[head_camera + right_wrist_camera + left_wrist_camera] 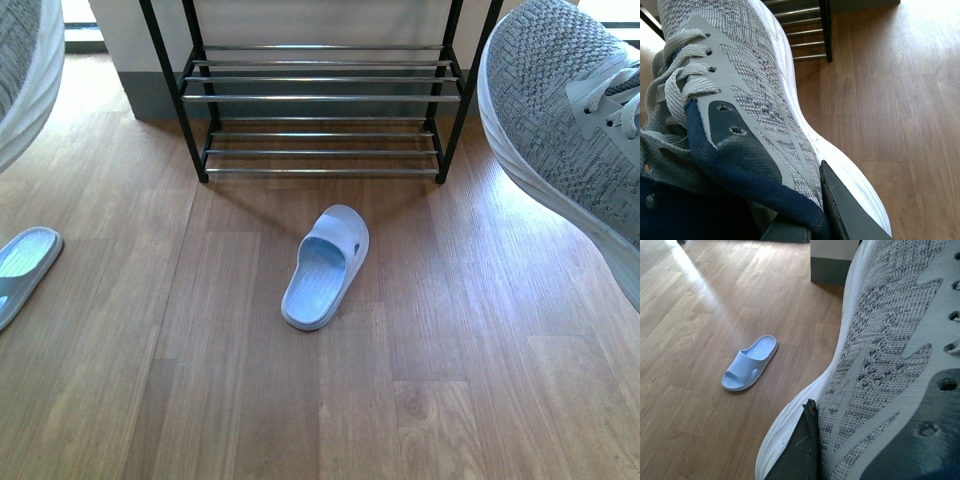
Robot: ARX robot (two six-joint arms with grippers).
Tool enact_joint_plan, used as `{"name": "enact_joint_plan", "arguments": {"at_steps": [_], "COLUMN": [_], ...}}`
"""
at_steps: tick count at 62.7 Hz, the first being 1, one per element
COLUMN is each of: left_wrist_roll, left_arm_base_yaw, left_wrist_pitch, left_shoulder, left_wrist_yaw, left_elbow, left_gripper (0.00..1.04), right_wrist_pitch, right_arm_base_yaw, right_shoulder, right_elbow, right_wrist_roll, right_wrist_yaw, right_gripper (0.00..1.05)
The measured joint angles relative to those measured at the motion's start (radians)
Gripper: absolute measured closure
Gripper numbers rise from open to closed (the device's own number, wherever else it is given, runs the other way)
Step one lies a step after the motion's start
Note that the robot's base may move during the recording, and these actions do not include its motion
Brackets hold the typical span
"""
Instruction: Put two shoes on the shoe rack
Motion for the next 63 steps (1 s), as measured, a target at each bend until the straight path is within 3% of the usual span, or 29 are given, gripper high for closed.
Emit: {"name": "enact_joint_plan", "arguments": {"at_steps": [63], "left_wrist_roll": [-0.003], "left_arm_base_yaw": [0.0], "left_wrist_pitch": [0.0], "left_shoulder": [-0.001], "left_wrist_yaw": [-0.002], "left_elbow": [0.0], "left_gripper": [1.03], "right_wrist_pitch": [0.0], "right_arm_base_yaw": [0.0], "right_shoulder": [0.0], "right_elbow": [0.0], "right_wrist_roll": [0.0], "right_wrist_yaw": [-0.001], "right_gripper": [1.03]}}
